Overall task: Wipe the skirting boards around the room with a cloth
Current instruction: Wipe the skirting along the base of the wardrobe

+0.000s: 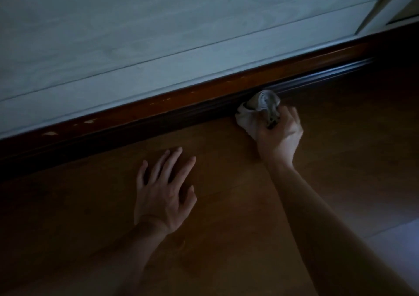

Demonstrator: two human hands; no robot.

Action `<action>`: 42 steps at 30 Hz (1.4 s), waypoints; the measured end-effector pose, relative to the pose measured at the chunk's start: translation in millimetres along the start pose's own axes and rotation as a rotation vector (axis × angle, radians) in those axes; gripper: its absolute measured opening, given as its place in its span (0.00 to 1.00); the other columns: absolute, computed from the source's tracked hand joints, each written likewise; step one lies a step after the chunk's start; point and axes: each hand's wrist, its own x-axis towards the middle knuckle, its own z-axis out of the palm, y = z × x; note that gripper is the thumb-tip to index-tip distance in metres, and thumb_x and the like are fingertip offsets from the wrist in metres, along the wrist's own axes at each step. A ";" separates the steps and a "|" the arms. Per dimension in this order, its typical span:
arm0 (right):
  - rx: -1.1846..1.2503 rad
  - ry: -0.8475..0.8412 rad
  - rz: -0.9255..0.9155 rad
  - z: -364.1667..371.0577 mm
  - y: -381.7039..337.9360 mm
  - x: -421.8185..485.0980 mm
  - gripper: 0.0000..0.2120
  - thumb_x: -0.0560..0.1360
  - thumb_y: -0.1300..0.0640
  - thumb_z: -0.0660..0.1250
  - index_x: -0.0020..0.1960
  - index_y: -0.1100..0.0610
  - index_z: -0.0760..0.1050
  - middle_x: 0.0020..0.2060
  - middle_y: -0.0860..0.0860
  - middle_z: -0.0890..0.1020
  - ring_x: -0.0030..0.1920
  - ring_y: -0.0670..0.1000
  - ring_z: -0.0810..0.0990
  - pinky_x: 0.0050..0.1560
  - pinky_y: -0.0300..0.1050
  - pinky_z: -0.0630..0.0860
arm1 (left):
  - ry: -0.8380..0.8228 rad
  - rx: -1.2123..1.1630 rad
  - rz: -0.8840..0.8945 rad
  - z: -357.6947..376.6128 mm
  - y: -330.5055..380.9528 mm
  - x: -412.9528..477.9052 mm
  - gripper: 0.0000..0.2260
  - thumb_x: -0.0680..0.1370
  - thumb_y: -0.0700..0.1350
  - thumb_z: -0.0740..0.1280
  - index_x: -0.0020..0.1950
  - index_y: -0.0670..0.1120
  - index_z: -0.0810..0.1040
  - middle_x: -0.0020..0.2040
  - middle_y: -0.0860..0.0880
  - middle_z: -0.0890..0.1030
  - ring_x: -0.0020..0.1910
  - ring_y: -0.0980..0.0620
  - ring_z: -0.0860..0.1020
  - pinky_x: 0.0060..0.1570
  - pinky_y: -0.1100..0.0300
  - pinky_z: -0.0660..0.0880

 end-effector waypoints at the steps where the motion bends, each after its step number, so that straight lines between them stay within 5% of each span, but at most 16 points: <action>1: -0.008 0.021 0.046 -3.6 5.2 4.9 0.06 0.72 0.62 0.69 0.46 0.63 0.76 0.43 0.55 0.76 0.40 0.49 0.71 0.40 0.36 0.61 | 0.002 0.000 -0.002 0.5 0.0 0.3 0.27 0.78 0.62 0.55 0.78 0.63 0.61 0.81 0.54 0.57 0.79 0.50 0.57 0.74 0.38 0.51; 4: 0.008 -0.013 0.027 -5.0 5.7 5.5 0.07 0.73 0.58 0.68 0.48 0.62 0.76 0.45 0.52 0.75 0.41 0.46 0.71 0.42 0.43 0.71 | 0.000 0.000 -0.014 0.1 2.0 0.8 0.27 0.78 0.62 0.54 0.77 0.63 0.61 0.81 0.54 0.57 0.79 0.50 0.57 0.74 0.38 0.52; 7: 0.080 -0.145 -0.096 -3.0 -2.5 -1.8 0.19 0.72 0.45 0.64 0.50 0.60 0.77 0.46 0.51 0.75 0.42 0.44 0.71 0.40 0.36 0.71 | -0.004 -0.018 -0.026 -2.8 3.6 0.7 0.27 0.78 0.61 0.54 0.77 0.63 0.62 0.81 0.54 0.58 0.79 0.50 0.57 0.74 0.37 0.52; 12: 0.026 -0.025 -0.005 1.6 3.0 -1.8 0.08 0.74 0.59 0.69 0.51 0.62 0.77 0.47 0.53 0.76 0.41 0.46 0.71 0.39 0.31 0.64 | -0.036 -0.035 -0.042 -8.6 6.6 -0.7 0.27 0.78 0.63 0.50 0.78 0.64 0.60 0.81 0.54 0.58 0.80 0.51 0.55 0.75 0.38 0.51; 16: 0.009 -0.104 -0.093 -1.1 1.3 -2.7 0.08 0.75 0.60 0.70 0.52 0.61 0.77 0.49 0.52 0.77 0.44 0.47 0.73 0.44 0.39 0.71 | -0.041 -0.052 -0.053 -12.2 9.6 -1.5 0.28 0.78 0.63 0.47 0.78 0.64 0.60 0.82 0.55 0.56 0.80 0.52 0.53 0.76 0.39 0.49; 22: -0.050 0.075 0.091 -29.8 34.6 35.8 0.10 0.75 0.59 0.67 0.54 0.62 0.77 0.51 0.54 0.77 0.47 0.47 0.71 0.47 0.40 0.65 | -0.049 -0.065 -0.063 -14.5 11.8 -1.6 0.29 0.77 0.64 0.45 0.79 0.64 0.59 0.82 0.55 0.56 0.80 0.51 0.53 0.76 0.38 0.50; 26: -0.075 -0.042 -0.028 -27.9 39.4 38.4 0.10 0.76 0.55 0.68 0.52 0.61 0.77 0.48 0.51 0.75 0.45 0.45 0.71 0.44 0.37 0.64 | -0.043 -0.058 -0.065 -15.4 12.0 -1.7 0.29 0.77 0.64 0.45 0.78 0.63 0.60 0.81 0.54 0.57 0.80 0.51 0.54 0.76 0.39 0.50; 31: -0.058 0.021 0.053 -20.2 30.3 28.7 0.08 0.75 0.57 0.68 0.51 0.61 0.77 0.49 0.53 0.77 0.43 0.45 0.70 0.40 0.29 0.66 | -0.036 -0.056 -0.075 -12.3 10.0 -1.1 0.27 0.77 0.63 0.50 0.77 0.63 0.65 0.79 0.52 0.62 0.78 0.48 0.58 0.75 0.39 0.52; 37: 0.129 -0.140 -0.089 16.8 -32.1 -32.1 0.26 0.69 0.39 0.62 0.51 0.61 0.78 0.49 0.52 0.78 0.47 0.51 0.77 0.47 0.48 0.76 | 0.031 -0.051 -0.061 -7.4 5.6 -3.8 0.25 0.76 0.60 0.56 0.74 0.62 0.68 0.76 0.53 0.67 0.75 0.48 0.62 0.74 0.39 0.56; 42: 0.133 -0.235 -0.196 43.8 -52.0 -59.8 0.18 0.72 0.46 0.75 0.54 0.58 0.78 0.50 0.49 0.78 0.47 0.49 0.77 0.46 0.50 0.77 | 0.078 -0.057 -0.041 -5.9 5.0 -4.5 0.25 0.76 0.58 0.57 0.74 0.59 0.70 0.74 0.51 0.70 0.75 0.47 0.65 0.74 0.38 0.58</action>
